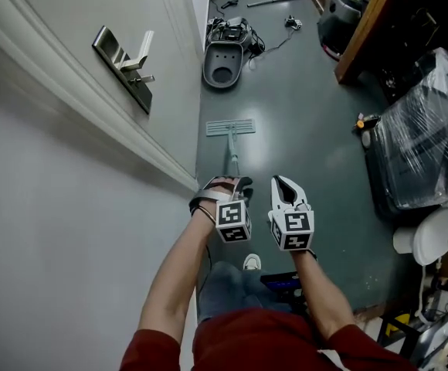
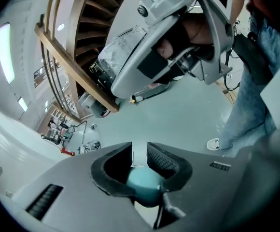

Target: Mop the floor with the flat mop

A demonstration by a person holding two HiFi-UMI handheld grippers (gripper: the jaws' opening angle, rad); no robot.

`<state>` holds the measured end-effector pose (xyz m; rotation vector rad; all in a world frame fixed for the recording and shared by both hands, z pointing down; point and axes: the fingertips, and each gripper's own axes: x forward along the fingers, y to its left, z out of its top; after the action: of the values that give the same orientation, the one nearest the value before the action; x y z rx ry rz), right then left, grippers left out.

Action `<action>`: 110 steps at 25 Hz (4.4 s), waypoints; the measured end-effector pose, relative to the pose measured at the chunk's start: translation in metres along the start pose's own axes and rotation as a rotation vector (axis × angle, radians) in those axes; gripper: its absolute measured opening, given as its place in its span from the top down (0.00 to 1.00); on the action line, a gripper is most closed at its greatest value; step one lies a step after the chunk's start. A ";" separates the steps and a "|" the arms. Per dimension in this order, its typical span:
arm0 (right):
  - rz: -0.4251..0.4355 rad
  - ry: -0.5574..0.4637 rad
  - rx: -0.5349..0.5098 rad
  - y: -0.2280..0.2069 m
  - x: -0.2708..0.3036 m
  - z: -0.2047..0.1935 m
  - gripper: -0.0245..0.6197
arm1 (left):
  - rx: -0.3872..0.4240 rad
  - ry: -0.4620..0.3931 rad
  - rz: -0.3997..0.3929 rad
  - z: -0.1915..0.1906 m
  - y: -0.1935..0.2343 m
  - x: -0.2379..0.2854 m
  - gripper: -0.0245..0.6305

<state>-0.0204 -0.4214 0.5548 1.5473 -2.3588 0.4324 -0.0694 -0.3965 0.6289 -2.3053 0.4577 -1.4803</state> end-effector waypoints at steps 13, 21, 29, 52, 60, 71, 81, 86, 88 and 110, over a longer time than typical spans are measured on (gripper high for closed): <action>-0.034 0.010 -0.023 -0.007 0.149 0.079 0.93 | 0.011 -0.015 -0.020 -0.059 0.153 0.038 0.84; -0.036 0.003 -0.040 0.003 0.218 0.115 0.94 | -0.027 -0.049 0.004 -0.088 0.231 0.056 0.84; -0.025 -0.004 -0.030 -0.011 0.257 0.149 0.94 | -0.055 -0.061 0.005 -0.085 0.289 0.066 0.85; 0.012 -0.015 -0.013 -0.077 0.270 0.145 0.94 | -0.022 0.009 0.014 -0.052 0.305 0.102 0.87; 0.044 -0.014 0.002 -0.101 0.266 0.139 0.94 | -0.061 0.041 0.029 -0.036 0.307 0.112 0.87; 0.030 -0.010 0.032 -0.126 0.244 0.123 0.94 | -0.027 0.077 0.018 -0.017 0.287 0.122 0.87; 0.010 -0.027 -0.012 -0.084 0.184 0.107 0.94 | -0.017 0.070 0.015 -0.017 0.219 0.080 0.87; -0.002 -0.048 -0.027 -0.051 0.135 0.096 0.94 | -0.045 0.056 0.017 -0.014 0.174 0.046 0.87; -0.009 -0.054 -0.035 -0.037 0.112 0.091 0.94 | -0.047 0.054 0.014 -0.012 0.154 0.031 0.87; -0.010 -0.048 -0.077 0.049 -0.089 0.015 0.94 | -0.078 0.042 -0.002 0.025 -0.045 -0.077 0.87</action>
<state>-0.0323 -0.3346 0.5016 1.5507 -2.3729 0.3009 -0.0732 -0.3189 0.5790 -2.3384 0.5336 -1.5407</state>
